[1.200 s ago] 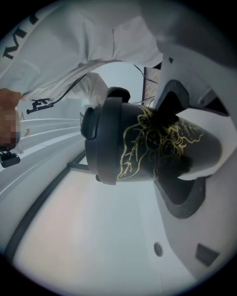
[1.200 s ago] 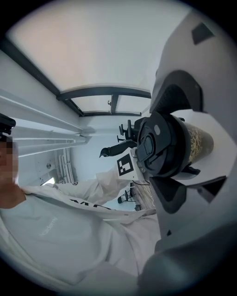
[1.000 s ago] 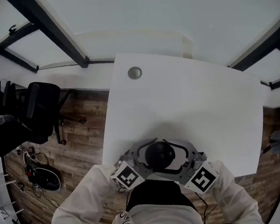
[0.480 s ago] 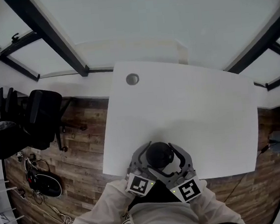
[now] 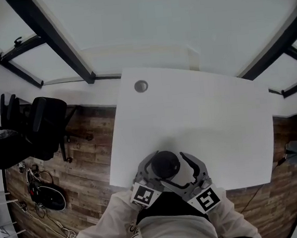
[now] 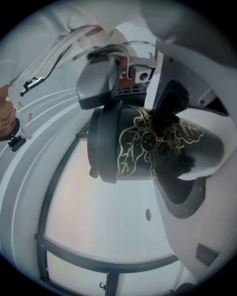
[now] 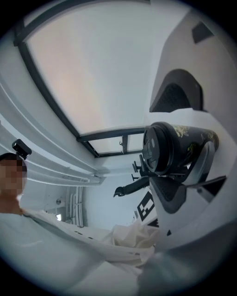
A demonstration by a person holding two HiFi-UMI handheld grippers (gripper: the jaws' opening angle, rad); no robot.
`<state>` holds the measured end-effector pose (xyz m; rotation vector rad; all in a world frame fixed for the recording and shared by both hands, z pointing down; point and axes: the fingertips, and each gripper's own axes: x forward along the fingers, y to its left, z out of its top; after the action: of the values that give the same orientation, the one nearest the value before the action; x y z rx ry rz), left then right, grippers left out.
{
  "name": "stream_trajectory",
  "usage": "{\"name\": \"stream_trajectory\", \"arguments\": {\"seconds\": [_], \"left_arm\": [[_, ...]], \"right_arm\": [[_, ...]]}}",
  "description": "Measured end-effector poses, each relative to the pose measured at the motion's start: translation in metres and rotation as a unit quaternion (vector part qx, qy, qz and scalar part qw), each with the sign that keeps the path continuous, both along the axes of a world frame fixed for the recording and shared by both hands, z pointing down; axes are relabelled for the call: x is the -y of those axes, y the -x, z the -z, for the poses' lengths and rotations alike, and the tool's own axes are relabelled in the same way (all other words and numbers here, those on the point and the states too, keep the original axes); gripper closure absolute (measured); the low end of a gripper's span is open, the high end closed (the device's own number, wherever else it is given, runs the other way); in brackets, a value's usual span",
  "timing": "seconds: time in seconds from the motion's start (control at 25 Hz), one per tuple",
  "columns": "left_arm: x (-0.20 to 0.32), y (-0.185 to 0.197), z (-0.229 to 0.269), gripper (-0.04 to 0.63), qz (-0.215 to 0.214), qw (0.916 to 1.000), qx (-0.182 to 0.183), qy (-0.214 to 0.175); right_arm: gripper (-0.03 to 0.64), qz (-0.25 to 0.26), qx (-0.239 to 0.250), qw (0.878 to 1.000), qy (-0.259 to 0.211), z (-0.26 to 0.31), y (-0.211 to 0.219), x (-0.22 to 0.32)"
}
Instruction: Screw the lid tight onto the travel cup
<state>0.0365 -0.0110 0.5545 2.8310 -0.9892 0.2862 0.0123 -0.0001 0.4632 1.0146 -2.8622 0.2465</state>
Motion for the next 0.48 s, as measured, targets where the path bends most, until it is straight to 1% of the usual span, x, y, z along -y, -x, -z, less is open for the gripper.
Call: {"name": "stream_trajectory", "arguments": {"seconds": [0.08,0.12,0.16,0.2,0.28,0.32,0.36,0.48], "left_arm": [[-0.002,0.001,-0.003,0.187,-0.030,0.9995,0.003,0.004],[-0.002,0.001,-0.003,0.187,-0.046,0.9989,0.006,0.004],[-0.002,0.002,-0.003,0.187,-0.062,0.9981,0.007,0.004],[-0.002,0.002,-0.004,0.188,-0.077,0.9970,0.007,0.005],[-0.003,0.002,-0.006,0.187,-0.108,0.9941,0.005,0.009],[-0.004,0.002,-0.007,0.187,-0.126,0.9920,0.005,0.010],[-0.004,0.001,-0.007,0.187,-0.144,0.9894,0.006,0.011],[-0.003,-0.002,-0.008,0.187,-0.193,0.9810,0.013,0.013]], "right_arm": [[0.202,0.045,0.008,0.999,0.007,0.007,-0.003,0.002],[0.202,0.074,0.006,0.997,0.008,0.010,-0.003,0.003],[0.202,0.106,-0.005,0.994,0.009,0.011,-0.001,0.003],[0.202,0.142,-0.032,0.989,0.009,0.008,0.001,0.001],[0.202,0.213,-0.103,0.971,0.005,-0.006,0.003,-0.004],[0.202,0.240,-0.122,0.963,0.000,-0.010,0.005,-0.004],[0.201,0.261,-0.125,0.957,-0.001,-0.011,0.007,-0.003],[0.196,0.297,-0.108,0.949,0.016,-0.009,0.013,0.003]]}}
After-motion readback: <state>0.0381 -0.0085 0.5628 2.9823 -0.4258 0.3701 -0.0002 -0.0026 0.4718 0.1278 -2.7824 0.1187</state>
